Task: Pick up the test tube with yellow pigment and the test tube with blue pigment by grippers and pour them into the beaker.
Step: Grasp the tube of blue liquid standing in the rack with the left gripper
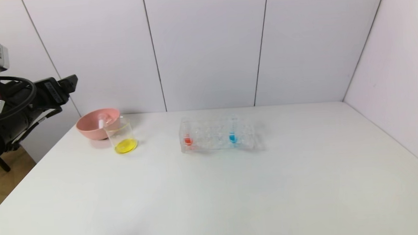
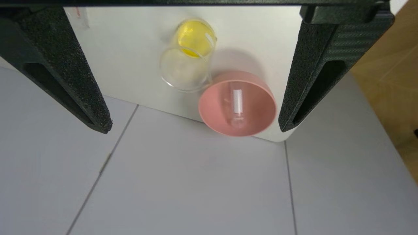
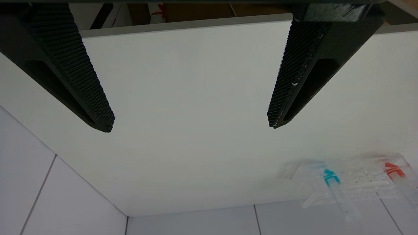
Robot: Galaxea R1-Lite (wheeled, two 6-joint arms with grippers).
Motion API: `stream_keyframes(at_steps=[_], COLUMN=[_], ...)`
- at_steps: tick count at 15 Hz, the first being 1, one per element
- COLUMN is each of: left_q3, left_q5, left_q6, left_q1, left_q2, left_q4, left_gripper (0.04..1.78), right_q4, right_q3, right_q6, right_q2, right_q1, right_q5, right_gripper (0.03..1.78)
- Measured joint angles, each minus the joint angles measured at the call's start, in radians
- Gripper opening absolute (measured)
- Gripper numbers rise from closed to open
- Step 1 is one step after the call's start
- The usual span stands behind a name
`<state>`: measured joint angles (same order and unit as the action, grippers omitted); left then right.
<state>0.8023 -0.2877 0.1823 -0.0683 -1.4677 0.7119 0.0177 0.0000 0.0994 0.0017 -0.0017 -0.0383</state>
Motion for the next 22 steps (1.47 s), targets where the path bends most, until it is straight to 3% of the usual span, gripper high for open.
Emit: stream_keyframes(at_steps=[4, 11, 18, 22], left_q3=[-0.06, -0.079, -0.001, 0.056], left_q5=[0.002, -0.016, -0.191, -0.243], left_q6=[0.024, 0.052, 0.054, 0.055], left_q1=[-0.15, -0.325, -0.567, -0.657], left_q2=[0.004, -0.101, -0.251, -0.365], left_q4=[-0.001, 0.006, 0.092, 0.174], left_gripper=[1.78, 1.78, 1.78, 1.78], right_q4=[0.0, 0.0, 0.0, 0.0], right_q3=[0.0, 0.0, 0.0, 0.0], right_q6=[0.0, 0.0, 0.0, 0.0], right_q2=[0.0, 0.0, 0.0, 0.0], right_q1=[0.0, 0.0, 0.0, 0.0], right_q5=[0.0, 0.0, 0.0, 0.0], right_gripper=[1.71, 1.71, 1.71, 1.71])
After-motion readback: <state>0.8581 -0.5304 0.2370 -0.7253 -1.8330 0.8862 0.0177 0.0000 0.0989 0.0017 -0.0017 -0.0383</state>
